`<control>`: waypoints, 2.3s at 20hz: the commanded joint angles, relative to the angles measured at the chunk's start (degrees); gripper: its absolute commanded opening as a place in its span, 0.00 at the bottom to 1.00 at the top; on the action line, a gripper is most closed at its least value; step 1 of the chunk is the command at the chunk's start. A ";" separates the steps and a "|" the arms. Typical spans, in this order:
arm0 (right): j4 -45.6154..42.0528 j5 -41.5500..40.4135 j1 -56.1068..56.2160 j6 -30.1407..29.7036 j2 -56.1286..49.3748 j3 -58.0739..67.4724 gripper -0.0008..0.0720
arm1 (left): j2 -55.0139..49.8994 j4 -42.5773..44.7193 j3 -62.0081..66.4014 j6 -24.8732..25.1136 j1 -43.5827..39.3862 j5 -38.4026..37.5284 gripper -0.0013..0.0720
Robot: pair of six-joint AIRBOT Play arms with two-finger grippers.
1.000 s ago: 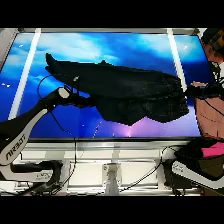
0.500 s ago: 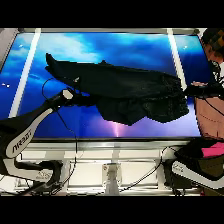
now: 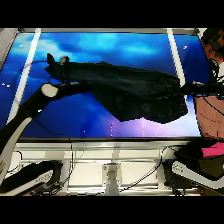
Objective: Fold the clothes and pants, and hang the long-sleeved shirts on hangers.
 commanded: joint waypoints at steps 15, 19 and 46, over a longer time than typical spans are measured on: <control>1.62 1.09 0.04 -0.50 0.02 -0.02 0.62 | 12.11 31.34 0.04 -26.27 2.40 -11.89 0.05; 1.25 0.17 0.04 -0.55 0.02 -0.02 0.62 | 7.56 33.05 0.04 -24.96 14.25 -10.45 0.05; -3.26 -0.87 0.04 -0.55 0.00 -0.02 0.62 | 5.49 33.18 -0.04 3.82 -2.14 -29.40 0.99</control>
